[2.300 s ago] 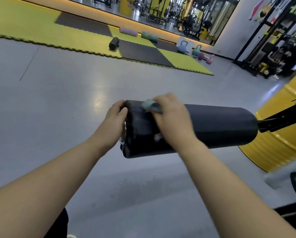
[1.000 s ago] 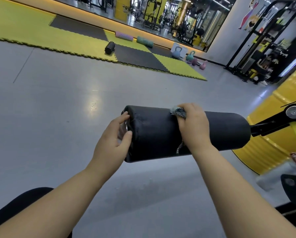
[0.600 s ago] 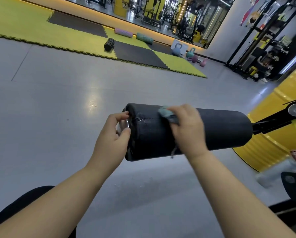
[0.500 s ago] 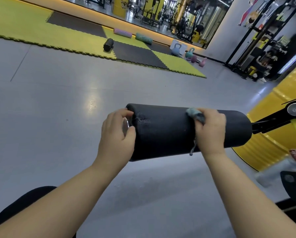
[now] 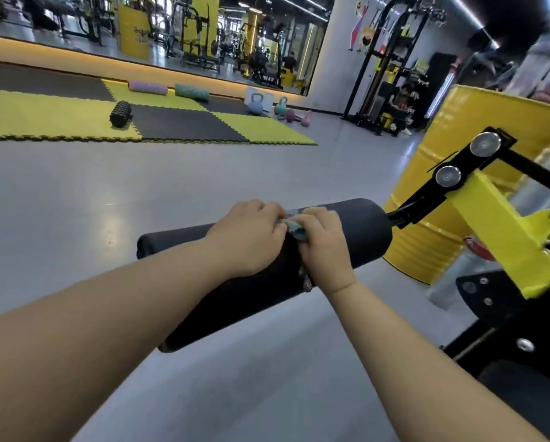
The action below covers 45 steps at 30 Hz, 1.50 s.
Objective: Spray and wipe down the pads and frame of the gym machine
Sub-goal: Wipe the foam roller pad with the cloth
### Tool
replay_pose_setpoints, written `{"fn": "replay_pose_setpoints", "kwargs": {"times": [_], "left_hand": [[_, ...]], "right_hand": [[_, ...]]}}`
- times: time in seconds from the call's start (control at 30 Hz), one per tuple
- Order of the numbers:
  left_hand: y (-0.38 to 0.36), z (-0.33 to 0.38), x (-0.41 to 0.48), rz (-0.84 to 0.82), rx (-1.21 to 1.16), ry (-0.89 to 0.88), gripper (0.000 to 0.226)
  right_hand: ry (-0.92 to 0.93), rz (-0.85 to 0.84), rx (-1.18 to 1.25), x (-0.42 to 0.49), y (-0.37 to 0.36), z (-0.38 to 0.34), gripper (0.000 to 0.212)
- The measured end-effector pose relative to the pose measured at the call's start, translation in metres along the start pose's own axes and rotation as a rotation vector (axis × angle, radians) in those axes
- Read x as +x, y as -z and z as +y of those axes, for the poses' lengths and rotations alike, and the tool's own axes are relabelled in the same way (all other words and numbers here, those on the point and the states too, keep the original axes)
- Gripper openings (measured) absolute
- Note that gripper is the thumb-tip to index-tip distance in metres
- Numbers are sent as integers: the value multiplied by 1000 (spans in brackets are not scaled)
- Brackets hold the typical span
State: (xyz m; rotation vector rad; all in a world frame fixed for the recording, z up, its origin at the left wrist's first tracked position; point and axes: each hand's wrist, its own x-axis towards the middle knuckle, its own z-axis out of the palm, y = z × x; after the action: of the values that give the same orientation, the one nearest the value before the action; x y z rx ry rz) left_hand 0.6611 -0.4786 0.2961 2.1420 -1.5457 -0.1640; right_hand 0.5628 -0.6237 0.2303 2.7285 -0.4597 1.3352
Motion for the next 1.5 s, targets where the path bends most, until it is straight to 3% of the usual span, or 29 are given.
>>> {"fn": "replay_pose_setpoints", "kwargs": {"times": [0.13, 0.17, 0.3, 0.4, 0.47, 0.67, 0.8, 0.83, 0.97, 1.07, 1.1, 1.17, 1.3, 1.37, 1.43, 1.5], "left_hand": [[2, 1, 16, -131, 192, 79, 43], [3, 5, 19, -164, 229, 75, 46], [9, 16, 30, -335, 352, 48, 76], [16, 21, 44, -431, 475, 64, 100], [15, 23, 50, -473, 487, 69, 108], [-8, 33, 58, -417, 602, 13, 110], [-12, 31, 64, -413, 619, 4, 107], [-12, 31, 65, -418, 618, 4, 107], [-14, 31, 66, -404, 637, 4, 107], [-14, 29, 64, -390, 664, 3, 107], [-14, 29, 63, -394, 660, -1, 107], [-13, 29, 62, -402, 659, -3, 107], [-13, 30, 66, -426, 651, -12, 106], [-14, 28, 69, -436, 625, -8, 105], [-13, 26, 74, -449, 593, -3, 106], [-11, 25, 77, -471, 558, 13, 109]], "right_hand": [[-600, 45, -69, 5, 10, 40, 17], [-621, 48, -78, 5, 10, 29, 17], [-257, -17, 98, 1, 4, -30, 25], [-104, -38, 150, -6, 14, -16, 29], [-97, -41, 102, -5, 16, 17, 27], [-717, 88, -27, 5, 20, 141, 15], [-1041, 184, -55, 13, 15, 152, 24], [-1003, 159, -81, 18, 12, 138, 22], [-460, -87, 5, 19, 8, 53, 6], [-254, -134, 34, 9, 12, 47, 13], [-259, -118, 9, 9, 14, 63, 11], [-444, -11, -51, 8, 17, 107, 11], [-1088, 295, -48, 1, 16, 165, 22], [-1299, 395, 12, 6, 10, 158, 25], [-1195, 329, -8, 15, 5, 131, 28], [-891, 202, -23, 16, 4, 91, 28]]}}
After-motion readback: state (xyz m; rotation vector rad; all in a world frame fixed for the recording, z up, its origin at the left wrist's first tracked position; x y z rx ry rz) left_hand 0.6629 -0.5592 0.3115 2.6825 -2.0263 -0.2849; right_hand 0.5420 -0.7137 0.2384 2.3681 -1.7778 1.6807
